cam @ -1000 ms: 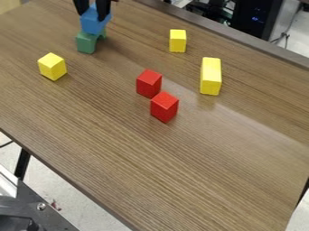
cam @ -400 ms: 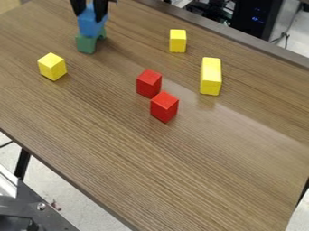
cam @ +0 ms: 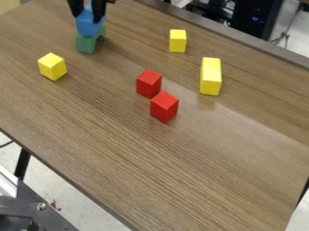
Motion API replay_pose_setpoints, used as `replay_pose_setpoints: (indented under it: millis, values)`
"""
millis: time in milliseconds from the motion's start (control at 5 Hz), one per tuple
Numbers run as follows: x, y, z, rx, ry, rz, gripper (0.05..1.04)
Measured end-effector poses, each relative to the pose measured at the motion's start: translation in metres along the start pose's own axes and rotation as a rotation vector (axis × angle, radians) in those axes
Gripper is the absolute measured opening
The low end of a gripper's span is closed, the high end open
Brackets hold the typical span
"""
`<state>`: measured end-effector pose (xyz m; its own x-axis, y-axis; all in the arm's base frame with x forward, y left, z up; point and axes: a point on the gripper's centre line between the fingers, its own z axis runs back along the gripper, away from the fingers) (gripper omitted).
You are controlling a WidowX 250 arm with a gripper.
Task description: Put the blue rectangular block on top of the green arch on the left side of the table
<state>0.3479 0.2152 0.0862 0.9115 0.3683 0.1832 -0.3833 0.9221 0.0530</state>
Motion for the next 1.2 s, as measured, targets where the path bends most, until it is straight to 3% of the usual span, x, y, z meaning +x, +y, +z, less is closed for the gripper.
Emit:
replay_pose_setpoints:
  millis: [1200]
  values:
    - [0.0038,0.0049,-0.0011,0.024,-0.004,0.003,0.532]
